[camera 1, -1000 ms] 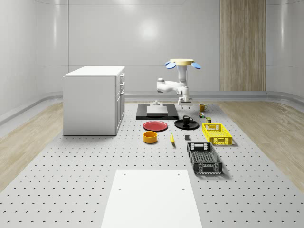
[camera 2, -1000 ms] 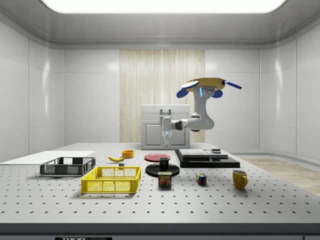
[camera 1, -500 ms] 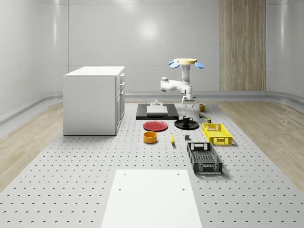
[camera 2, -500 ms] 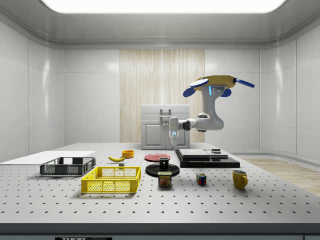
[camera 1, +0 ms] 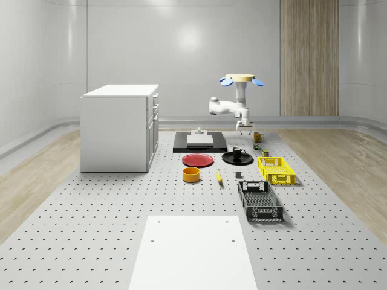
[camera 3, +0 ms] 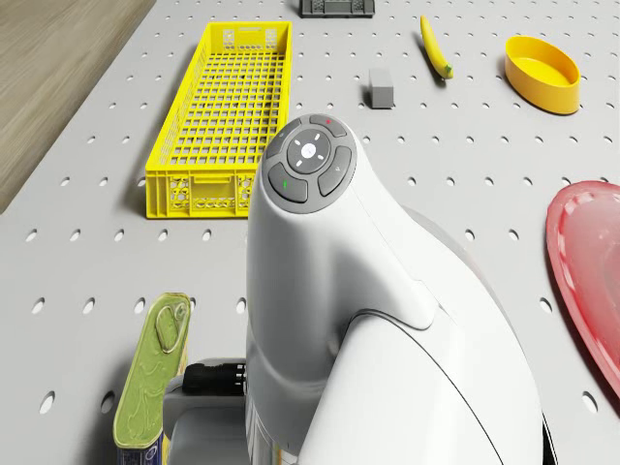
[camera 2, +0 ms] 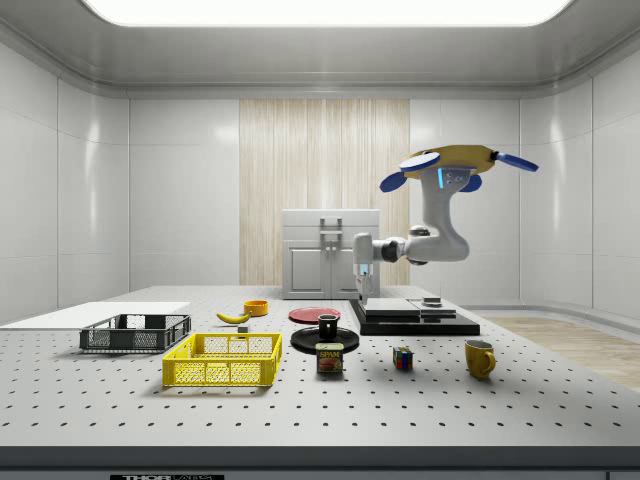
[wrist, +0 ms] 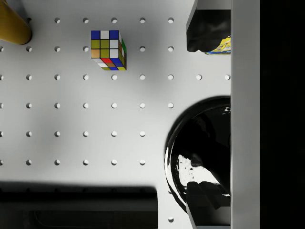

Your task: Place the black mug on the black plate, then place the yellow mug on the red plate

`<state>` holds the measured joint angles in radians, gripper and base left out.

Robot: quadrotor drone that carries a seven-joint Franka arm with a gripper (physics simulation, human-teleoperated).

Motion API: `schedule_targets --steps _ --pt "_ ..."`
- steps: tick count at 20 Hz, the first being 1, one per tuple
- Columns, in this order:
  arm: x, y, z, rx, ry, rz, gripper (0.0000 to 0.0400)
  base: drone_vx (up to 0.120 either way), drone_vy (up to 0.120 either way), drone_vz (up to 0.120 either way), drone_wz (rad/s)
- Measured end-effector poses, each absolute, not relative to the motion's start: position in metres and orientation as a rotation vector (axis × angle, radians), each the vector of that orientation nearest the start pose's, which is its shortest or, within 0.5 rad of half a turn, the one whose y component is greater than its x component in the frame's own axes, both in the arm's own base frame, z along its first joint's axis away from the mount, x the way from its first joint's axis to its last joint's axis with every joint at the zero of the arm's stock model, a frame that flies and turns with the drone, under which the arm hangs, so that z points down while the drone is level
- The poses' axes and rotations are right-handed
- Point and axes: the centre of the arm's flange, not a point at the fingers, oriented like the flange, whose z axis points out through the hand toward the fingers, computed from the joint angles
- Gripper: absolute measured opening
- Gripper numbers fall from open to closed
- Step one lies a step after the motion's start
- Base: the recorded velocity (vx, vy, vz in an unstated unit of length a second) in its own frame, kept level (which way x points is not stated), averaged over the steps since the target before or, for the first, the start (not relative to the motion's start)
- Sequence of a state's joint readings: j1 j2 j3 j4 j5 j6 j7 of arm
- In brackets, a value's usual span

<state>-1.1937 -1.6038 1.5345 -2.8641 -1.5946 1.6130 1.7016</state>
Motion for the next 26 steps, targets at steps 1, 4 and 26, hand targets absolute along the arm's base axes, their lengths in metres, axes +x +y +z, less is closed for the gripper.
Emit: schedule_targets --steps 1,4,26 --pt "0.3127 0.0000 0.4507 0.001 -0.002 0.786 0.0400 -0.120 0.120 0.000 0.000" --pt "0.3127 0.0000 0.4507 0.001 -0.002 0.786 0.0400 -0.120 0.120 0.000 0.000" --pt "0.3127 0.0001 0.4507 0.001 -0.002 0.786 0.0400 -0.120 0.113 0.000 0.000"
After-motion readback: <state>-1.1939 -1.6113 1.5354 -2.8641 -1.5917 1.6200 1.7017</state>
